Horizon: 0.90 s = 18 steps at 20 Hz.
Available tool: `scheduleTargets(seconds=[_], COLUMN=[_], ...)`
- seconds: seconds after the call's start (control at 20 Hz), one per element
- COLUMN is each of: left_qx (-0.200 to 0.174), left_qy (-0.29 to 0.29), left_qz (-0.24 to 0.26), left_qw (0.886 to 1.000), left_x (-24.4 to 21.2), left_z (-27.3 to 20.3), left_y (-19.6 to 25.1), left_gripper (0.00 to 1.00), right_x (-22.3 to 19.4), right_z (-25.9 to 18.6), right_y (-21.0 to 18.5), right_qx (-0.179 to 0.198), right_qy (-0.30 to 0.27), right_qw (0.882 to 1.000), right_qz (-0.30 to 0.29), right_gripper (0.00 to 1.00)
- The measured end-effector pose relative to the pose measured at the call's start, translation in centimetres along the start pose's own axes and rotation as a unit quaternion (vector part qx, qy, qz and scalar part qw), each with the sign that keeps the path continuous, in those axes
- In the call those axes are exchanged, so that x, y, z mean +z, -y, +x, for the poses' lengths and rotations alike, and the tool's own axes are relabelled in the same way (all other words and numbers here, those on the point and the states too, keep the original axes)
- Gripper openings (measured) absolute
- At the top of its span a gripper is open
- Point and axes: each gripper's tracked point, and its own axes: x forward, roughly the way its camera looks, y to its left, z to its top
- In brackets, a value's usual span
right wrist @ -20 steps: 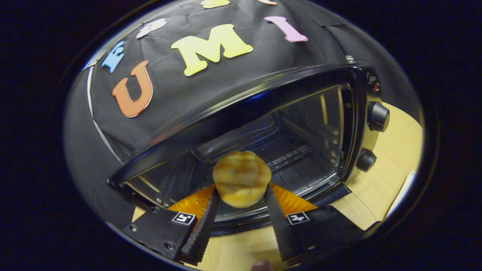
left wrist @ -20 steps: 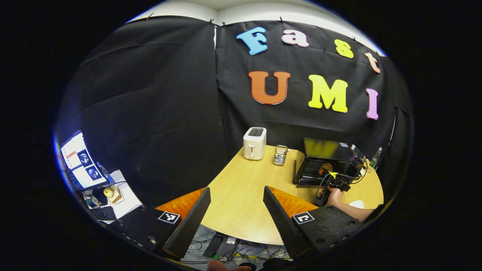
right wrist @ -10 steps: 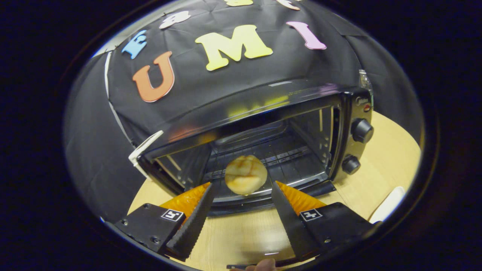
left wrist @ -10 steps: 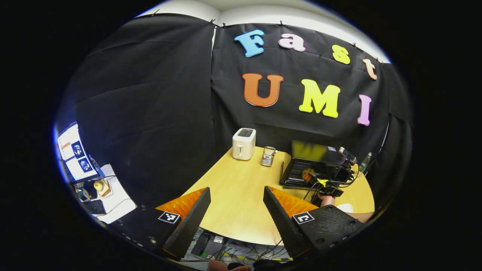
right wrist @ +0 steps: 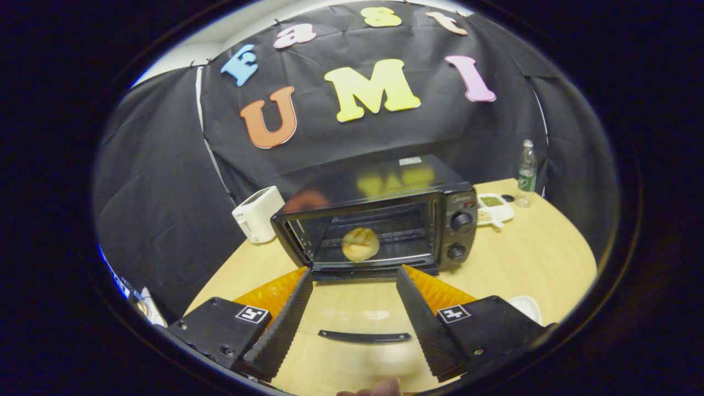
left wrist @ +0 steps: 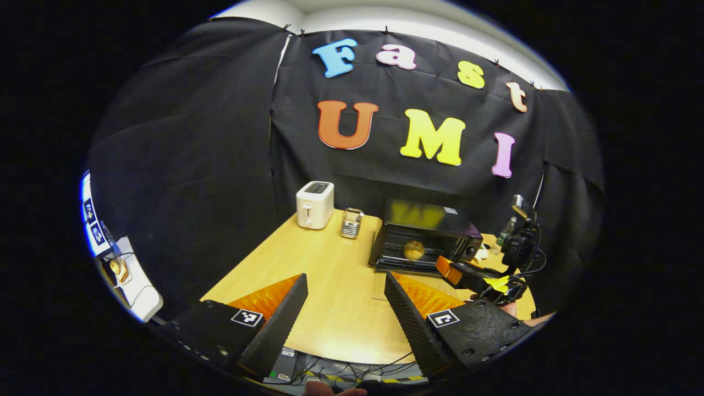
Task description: Open the electric oven with the left hand, put the food in, and close the electric oven.
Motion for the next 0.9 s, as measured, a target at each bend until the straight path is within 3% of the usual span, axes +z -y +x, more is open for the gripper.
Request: scheduleTargets(seconds=[0.3,0.6,0.9], left_qx=[-0.064,-0.131,-0.137], left_qy=[-0.051,-0.134,-0.192], left_qz=[0.013,0.035,0.047], left_qw=[0.997,0.982,0.971], left_x=[-4.7,-13.5,-21.0], left_z=[4.7,8.7,13.0], left_y=[5.5,11.3,15.2], left_gripper=[0.93,0.95,0.95], right_x=[2.1,2.9,0.7], right_z=[-6.5,-12.8,-19.0], right_y=[4.6,9.2,14.9], right_qx=[-0.030,-0.085,-0.157], right_qy=[0.011,0.024,0.014], right_qw=[0.999,0.996,0.987], right_qz=[-0.024,-0.011,-0.012], right_gripper=[0.96,0.96,0.96])
